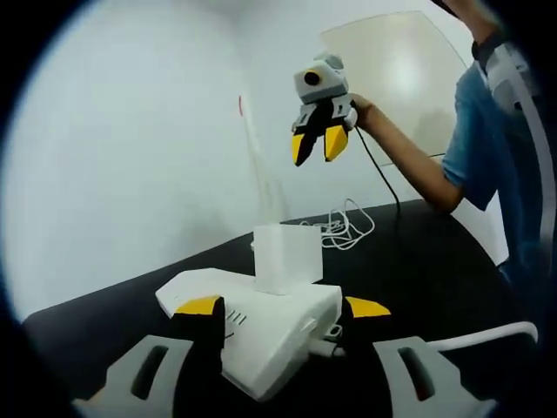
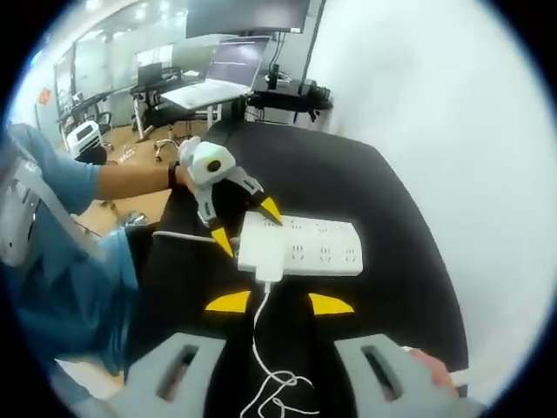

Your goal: Insert the desk lamp plug into the socket, turn on the power strip switch, turn on the lamp switch, then turn off the lamp switch, turn off the power strip switch, and remove the plug from the socket.

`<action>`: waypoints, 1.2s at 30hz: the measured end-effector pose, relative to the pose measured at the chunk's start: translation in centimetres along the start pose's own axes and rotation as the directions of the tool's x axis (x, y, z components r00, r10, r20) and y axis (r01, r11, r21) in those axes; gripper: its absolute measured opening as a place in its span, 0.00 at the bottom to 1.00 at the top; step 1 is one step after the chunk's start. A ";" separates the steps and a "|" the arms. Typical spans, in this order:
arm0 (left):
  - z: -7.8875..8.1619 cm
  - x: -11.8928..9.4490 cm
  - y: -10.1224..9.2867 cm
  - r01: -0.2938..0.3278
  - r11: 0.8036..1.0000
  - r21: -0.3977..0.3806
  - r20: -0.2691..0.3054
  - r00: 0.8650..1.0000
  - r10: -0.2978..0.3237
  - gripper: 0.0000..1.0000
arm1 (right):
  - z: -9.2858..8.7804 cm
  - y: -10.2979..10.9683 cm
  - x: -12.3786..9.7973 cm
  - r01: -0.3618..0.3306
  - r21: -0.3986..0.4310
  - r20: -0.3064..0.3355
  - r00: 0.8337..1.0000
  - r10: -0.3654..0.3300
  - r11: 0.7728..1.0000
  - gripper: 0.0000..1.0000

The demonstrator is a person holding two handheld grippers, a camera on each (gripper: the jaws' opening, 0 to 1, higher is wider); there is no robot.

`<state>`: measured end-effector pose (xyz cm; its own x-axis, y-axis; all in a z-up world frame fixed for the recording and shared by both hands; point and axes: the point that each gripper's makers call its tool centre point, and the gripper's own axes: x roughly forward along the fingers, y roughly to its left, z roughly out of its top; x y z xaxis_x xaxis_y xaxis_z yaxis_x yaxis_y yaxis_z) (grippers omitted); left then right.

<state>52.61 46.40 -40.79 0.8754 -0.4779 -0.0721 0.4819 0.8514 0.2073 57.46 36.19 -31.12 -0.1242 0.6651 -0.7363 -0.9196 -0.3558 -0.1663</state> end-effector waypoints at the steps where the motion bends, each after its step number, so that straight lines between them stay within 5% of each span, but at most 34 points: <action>1: 0.0 0.0 0.0 0.000 1.000 0.001 0.000 1.000 0.000 0.52 | -0.2 0.0 0.2 -0.009 -0.003 -0.006 1.000 0.009 1.000 0.25; 15: 0.3 0.1 -1.0 -0.001 1.000 -0.002 -0.001 1.000 0.001 0.52 | -1.2 0.4 2.9 -0.070 0.003 -0.058 0.996 0.070 0.998 0.25; 36: 0.2 0.1 -1.4 -0.002 1.000 -0.005 -0.002 1.000 0.002 0.53 | -2.4 0.7 3.6 -0.077 0.010 -0.135 0.988 0.077 0.997 0.25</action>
<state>52.04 45.12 -40.88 0.8763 -0.4762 -0.0734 0.4806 0.8532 0.2027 57.28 36.78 -35.43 -0.1435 0.5413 -0.8285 -0.9110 -0.3994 -0.1031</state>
